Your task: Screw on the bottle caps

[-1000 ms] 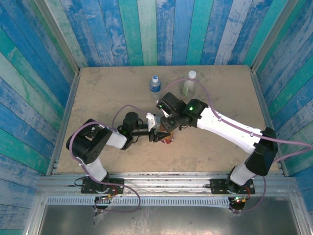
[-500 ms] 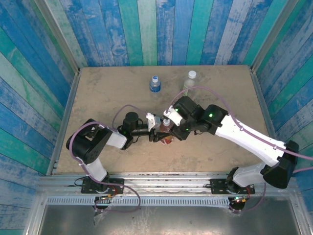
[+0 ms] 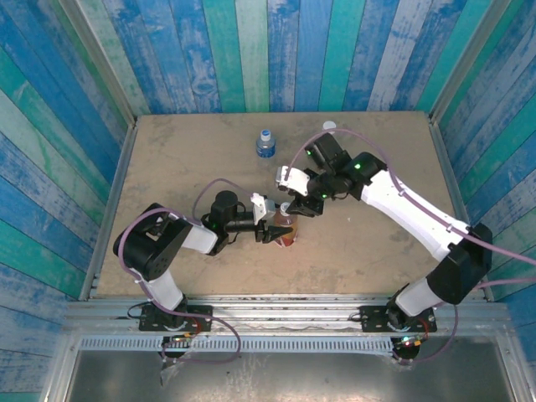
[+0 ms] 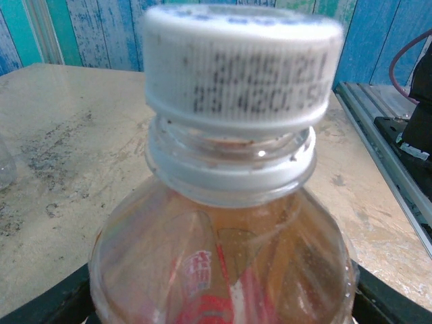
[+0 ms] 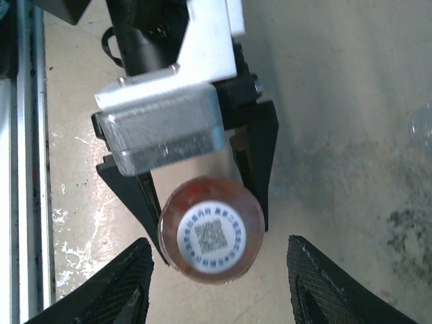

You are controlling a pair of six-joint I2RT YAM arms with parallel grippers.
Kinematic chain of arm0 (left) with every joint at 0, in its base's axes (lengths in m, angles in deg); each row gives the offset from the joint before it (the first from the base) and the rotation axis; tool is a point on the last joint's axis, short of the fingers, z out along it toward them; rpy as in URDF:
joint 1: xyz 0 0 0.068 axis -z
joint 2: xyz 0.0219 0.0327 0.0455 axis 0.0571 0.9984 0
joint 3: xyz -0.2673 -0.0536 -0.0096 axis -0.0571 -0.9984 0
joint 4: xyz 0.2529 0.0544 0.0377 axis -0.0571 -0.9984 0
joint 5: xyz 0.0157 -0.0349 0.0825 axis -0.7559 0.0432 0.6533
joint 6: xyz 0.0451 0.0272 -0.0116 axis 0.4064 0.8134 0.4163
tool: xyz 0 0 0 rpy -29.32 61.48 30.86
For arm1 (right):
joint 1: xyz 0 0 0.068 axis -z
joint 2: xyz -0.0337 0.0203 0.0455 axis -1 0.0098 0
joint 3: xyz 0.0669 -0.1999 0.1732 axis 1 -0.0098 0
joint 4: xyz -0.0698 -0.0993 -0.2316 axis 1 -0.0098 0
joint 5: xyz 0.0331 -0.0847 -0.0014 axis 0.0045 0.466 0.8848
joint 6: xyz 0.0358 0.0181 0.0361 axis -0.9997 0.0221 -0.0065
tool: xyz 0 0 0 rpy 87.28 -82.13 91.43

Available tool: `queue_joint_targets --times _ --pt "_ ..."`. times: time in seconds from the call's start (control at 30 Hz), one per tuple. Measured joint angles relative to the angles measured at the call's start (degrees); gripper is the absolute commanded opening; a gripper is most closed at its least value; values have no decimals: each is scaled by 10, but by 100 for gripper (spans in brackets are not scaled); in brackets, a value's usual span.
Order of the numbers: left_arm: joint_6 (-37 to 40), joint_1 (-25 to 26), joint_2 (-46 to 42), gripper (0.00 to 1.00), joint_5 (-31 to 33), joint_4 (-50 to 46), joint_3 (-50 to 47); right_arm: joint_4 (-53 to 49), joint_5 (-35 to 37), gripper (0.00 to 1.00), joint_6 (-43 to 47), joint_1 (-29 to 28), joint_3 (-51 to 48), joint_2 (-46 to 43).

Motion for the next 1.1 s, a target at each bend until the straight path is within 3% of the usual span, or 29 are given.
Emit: queue_joint_targets --times 0.27,0.77,1.1 --pt "2 0 0 68 -3 -8 5 -3 -24 49 46 0 16 25" --pt "3 0 0 69 -5 -12 7 -17 -28 31 52 0 19 43" --pt "2 0 0 68 -2 -12 7 -17 -26 29 35 0 20 43"
